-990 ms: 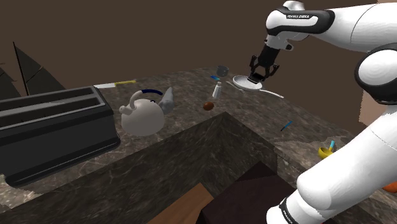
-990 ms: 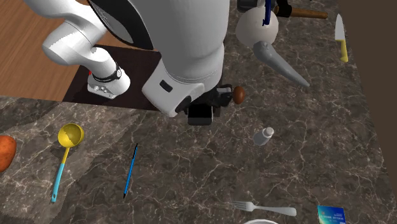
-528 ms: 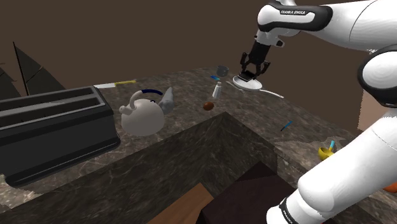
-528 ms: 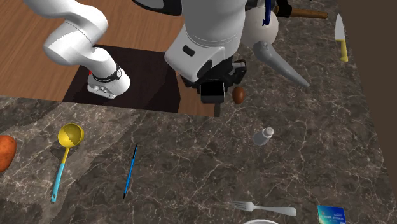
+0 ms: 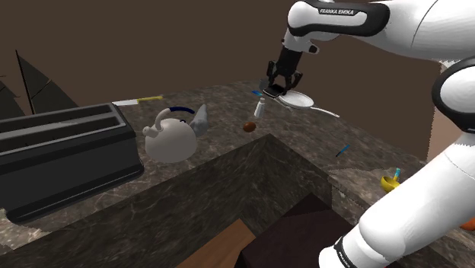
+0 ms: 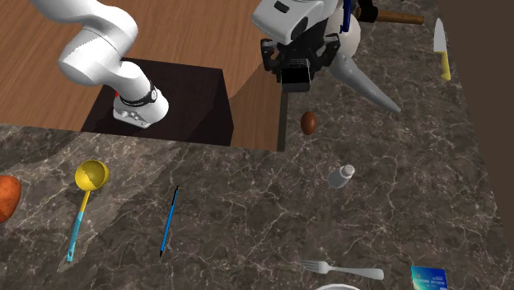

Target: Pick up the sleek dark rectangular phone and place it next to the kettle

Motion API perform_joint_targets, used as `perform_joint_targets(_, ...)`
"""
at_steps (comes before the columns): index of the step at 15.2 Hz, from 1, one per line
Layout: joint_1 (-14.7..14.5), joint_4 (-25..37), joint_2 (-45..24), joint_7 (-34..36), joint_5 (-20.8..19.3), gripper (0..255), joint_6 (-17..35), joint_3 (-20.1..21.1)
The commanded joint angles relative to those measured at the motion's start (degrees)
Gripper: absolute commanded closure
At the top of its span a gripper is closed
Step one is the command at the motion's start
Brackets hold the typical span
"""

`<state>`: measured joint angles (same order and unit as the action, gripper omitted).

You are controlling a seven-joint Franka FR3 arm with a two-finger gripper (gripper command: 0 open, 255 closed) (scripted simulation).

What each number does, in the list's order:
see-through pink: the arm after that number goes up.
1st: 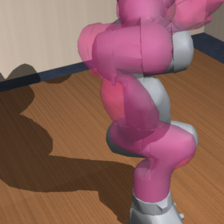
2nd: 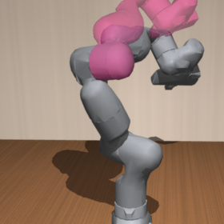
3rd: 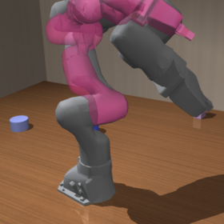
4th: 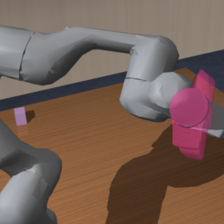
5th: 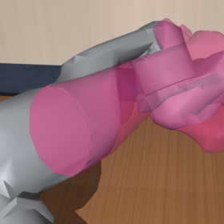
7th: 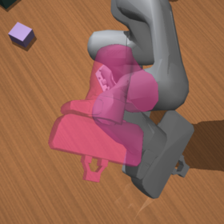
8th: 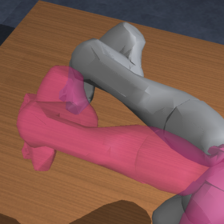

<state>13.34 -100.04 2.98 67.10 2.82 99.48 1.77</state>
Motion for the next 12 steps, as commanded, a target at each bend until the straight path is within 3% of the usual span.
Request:
perform_joint_targets(1, -1.32, 0.89, -0.91, 2.91, -0.10, 255, 0.18, 1.49)
perform_joint_targets(12, -8.85, 11.16, -9.39, 17.79, -2.14, 255, -1.14, 8.63)
